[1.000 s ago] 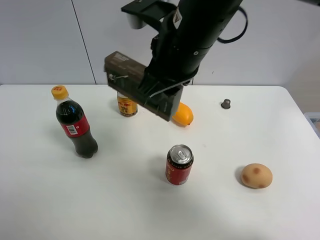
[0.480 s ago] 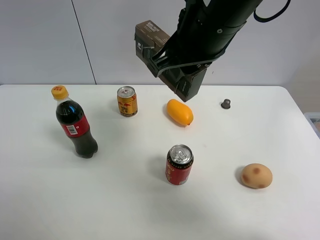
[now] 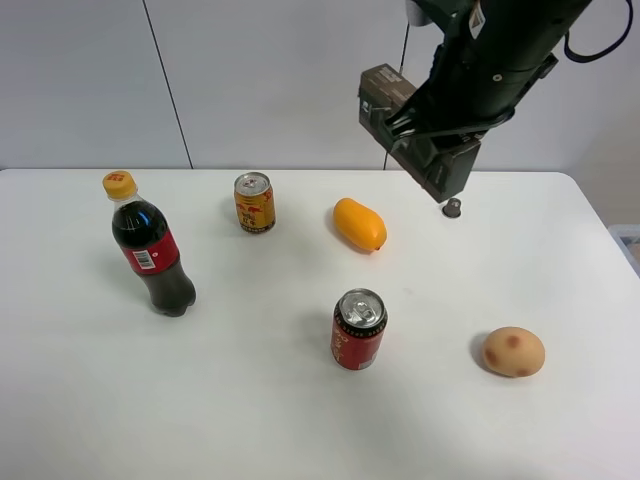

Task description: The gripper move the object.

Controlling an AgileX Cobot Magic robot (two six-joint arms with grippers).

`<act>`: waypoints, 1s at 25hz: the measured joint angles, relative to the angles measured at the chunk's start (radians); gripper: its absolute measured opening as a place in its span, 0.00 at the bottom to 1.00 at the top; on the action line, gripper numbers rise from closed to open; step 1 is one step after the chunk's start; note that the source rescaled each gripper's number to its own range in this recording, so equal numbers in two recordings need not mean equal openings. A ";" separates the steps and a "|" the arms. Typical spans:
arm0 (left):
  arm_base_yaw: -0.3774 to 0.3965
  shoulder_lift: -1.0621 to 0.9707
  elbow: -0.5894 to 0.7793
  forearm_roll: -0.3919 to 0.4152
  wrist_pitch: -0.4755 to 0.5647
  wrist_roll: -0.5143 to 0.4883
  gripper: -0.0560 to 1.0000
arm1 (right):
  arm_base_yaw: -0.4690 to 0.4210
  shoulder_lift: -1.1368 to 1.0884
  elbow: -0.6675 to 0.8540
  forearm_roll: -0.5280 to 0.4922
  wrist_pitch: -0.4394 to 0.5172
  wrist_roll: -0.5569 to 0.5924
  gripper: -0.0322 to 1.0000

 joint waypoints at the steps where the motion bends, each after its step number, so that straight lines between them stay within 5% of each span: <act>1: 0.000 0.000 0.000 0.000 0.000 0.000 1.00 | -0.028 0.000 0.012 0.000 0.000 -0.012 0.04; 9: 0.000 0.000 0.000 0.000 0.000 0.000 1.00 | -0.291 0.000 0.046 -0.009 0.000 -0.069 0.04; 25: 0.000 0.000 0.000 0.000 0.000 0.000 1.00 | -0.631 0.065 0.047 -0.041 -0.060 -0.122 0.04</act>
